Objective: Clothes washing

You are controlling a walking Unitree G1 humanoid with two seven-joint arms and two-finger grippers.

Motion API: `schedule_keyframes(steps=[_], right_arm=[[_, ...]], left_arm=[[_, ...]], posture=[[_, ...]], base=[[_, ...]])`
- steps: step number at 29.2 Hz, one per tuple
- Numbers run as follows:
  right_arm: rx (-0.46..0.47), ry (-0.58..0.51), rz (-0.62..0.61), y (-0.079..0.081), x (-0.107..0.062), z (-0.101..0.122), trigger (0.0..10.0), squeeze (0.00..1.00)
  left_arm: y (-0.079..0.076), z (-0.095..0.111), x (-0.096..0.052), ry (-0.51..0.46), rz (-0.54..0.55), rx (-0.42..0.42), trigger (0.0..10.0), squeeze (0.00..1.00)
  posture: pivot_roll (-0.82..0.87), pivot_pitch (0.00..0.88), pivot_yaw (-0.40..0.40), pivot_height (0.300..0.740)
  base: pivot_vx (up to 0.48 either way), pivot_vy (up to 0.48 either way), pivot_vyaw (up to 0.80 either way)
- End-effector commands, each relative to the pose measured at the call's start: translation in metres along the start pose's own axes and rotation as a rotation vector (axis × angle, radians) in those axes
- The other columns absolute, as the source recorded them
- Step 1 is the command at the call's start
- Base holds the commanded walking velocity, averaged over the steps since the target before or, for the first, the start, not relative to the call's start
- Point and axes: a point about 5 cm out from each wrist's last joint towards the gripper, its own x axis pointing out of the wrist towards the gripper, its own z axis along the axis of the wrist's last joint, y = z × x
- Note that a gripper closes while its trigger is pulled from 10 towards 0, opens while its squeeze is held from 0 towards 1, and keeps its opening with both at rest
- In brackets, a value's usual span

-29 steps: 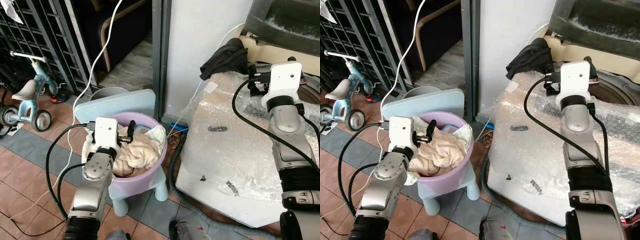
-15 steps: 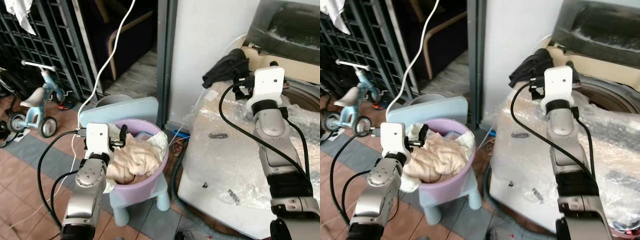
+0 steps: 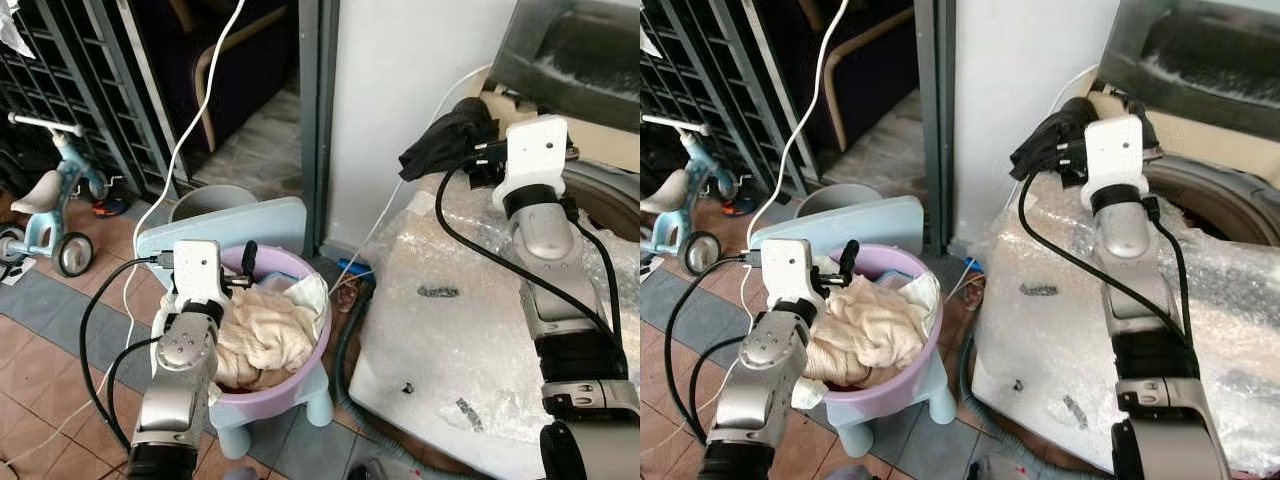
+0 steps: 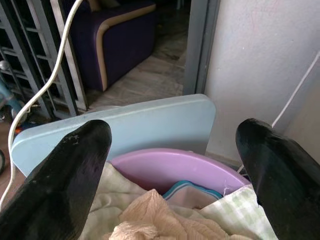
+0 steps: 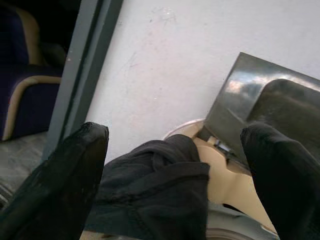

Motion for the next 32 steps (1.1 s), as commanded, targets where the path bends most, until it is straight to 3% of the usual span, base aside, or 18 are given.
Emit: schedule_keyframes(steps=[1,3,4,5,7,10,11,12,13,14,16,17,18,22,26,30,32], right_arm=[[-0.014,-0.043,0.081,0.013,0.013,0.015,10.0,0.0],[-0.045,-0.039,0.15,0.024,0.024,0.022,10.0,0.0],[-0.086,0.004,0.204,0.034,0.04,0.027,10.0,0.0],[-0.086,0.004,0.204,0.034,0.04,0.027,10.0,0.0],[-0.062,0.055,0.237,0.041,0.055,0.034,10.0,0.0],[-0.085,0.171,0.241,0.044,0.065,0.026,10.0,0.0],[-0.045,0.286,0.212,0.041,0.066,0.015,10.0,0.0],[-0.045,0.286,0.212,0.041,0.066,0.015,10.0,0.0],[-0.044,0.36,0.183,0.038,0.065,0.007,10.0,0.0],[-0.024,0.444,0.123,0.027,0.064,-0.001,10.0,0.0],[0.023,0.48,0.051,0.011,0.064,-0.003,10.0,0.0],[0.087,0.512,-0.04,-0.007,0.062,-0.008,10.0,0.0],[0.087,0.512,-0.04,-0.007,0.062,-0.008,10.0,0.0],[0.163,0.577,-0.193,-0.039,0.052,-0.024,10.0,0.0],[0.134,0.602,-0.415,-0.089,0.031,-0.041,10.0,0.0],[0.113,0.606,-0.625,-0.129,0.013,-0.046,10.0,0.0],[0.099,0.594,-0.668,-0.138,0.01,-0.044,10.0,0.0]], left_arm=[[0.003,0.003,0.001,-0.005,0.005,0.017,10.0,0.0],[0.004,0.006,0.001,-0.01,0.008,0.019,10.0,0.0],[0.004,0.009,0.0,-0.011,0.019,0.029,10.0,0.0],[0.004,0.009,0.0,-0.011,0.019,0.029,10.0,0.0],[0.003,0.01,-0.005,-0.01,0.029,0.023,10.0,0.0],[0.003,0.007,-0.011,0.001,0.036,0.019,10.0,0.0],[0.003,0.004,-0.013,0.012,0.041,0.019,10.0,0.0],[0.003,0.004,-0.013,0.012,0.041,0.019,10.0,0.0],[0.004,0.003,-0.015,0.016,0.043,0.02,10.0,0.0],[0.005,0.001,-0.016,0.026,0.049,0.02,10.0,0.0],[0.007,0.001,-0.017,0.033,0.054,0.021,10.0,0.0],[0.008,0.001,-0.016,0.041,0.046,0.029,10.0,0.0],[0.008,0.001,-0.016,0.041,0.046,0.029,10.0,0.0],[0.01,0.002,-0.015,0.053,0.017,0.056,10.0,0.0],[0.015,0.006,-0.013,0.053,0.024,0.072,10.0,0.0],[0.02,0.004,-0.013,0.063,0.024,0.091,10.0,0.0],[0.021,0.004,-0.012,0.066,0.026,0.094,10.0,0.0]], posture=[[0.05,0.0,0.005,0.74],[0.06,0.019,0.004,0.74],[0.07,0.044,-0.005,0.74],[0.07,0.044,-0.005,0.74],[0.09,0.087,-0.023,0.74],[0.09,0.101,-0.033,0.74],[0.09,0.1,-0.039,0.74],[0.09,0.1,-0.039,0.74],[0.09,0.092,-0.044,0.74],[0.09,0.087,-0.04,0.74],[0.09,0.09,-0.031,0.74],[0.09,0.09,-0.024,0.74],[0.09,0.09,-0.024,0.74],[0.1,0.085,-0.008,0.74],[0.11,0.072,0.029,0.74],[0.1,0.059,0.034,0.74],[0.1,0.06,0.033,0.74]], base=[[0.0,0.0,0.0],[0.0,0.0,0.0],[0.0,0.0,0.0],[0.0,0.0,0.0],[0.0,0.0,0.0],[0.0,0.0,0.0],[0.0,0.0,0.0],[0.0,0.0,0.0],[0.0,0.0,0.0],[0.0,0.0,0.0],[0.0,0.0,0.0],[0.0,0.0,0.0],[0.0,0.0,0.0],[0.0,0.0,0.0],[0.0,0.0,0.0],[0.0,0.0,0.0],[0.0,0.0,0.0]])
